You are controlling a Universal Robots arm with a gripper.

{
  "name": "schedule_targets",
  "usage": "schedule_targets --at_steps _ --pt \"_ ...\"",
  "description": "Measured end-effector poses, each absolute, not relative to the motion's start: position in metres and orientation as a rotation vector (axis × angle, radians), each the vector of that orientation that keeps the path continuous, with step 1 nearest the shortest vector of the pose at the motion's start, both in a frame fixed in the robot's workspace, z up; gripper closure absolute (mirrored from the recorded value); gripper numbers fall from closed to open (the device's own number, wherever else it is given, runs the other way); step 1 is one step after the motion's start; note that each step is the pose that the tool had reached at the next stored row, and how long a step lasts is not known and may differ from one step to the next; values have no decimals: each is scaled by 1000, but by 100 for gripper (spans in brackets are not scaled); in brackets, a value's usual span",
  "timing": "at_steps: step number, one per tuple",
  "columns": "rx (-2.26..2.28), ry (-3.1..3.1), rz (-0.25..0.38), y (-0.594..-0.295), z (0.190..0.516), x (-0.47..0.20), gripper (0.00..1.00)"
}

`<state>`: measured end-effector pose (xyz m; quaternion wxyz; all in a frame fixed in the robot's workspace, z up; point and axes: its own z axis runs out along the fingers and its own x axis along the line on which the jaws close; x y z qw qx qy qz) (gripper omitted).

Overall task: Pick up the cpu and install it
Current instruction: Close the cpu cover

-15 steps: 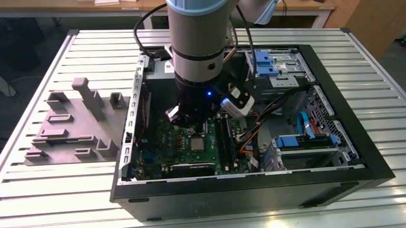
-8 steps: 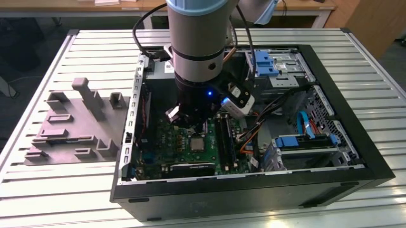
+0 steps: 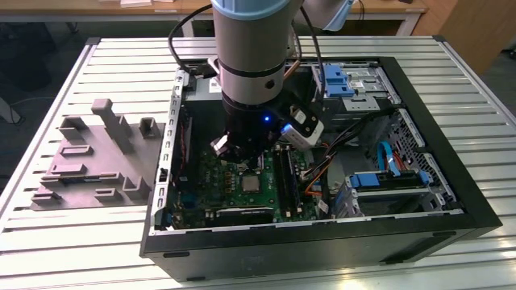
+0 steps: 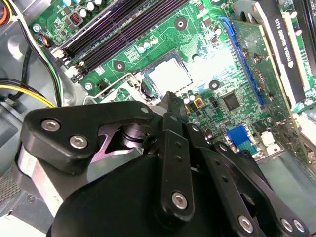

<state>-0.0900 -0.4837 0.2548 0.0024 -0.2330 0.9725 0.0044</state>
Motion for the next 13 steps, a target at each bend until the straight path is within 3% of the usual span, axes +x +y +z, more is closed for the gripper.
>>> schedule_targets --at_steps 13 --pt "-1074 2948 15 -484 254 -90 89"
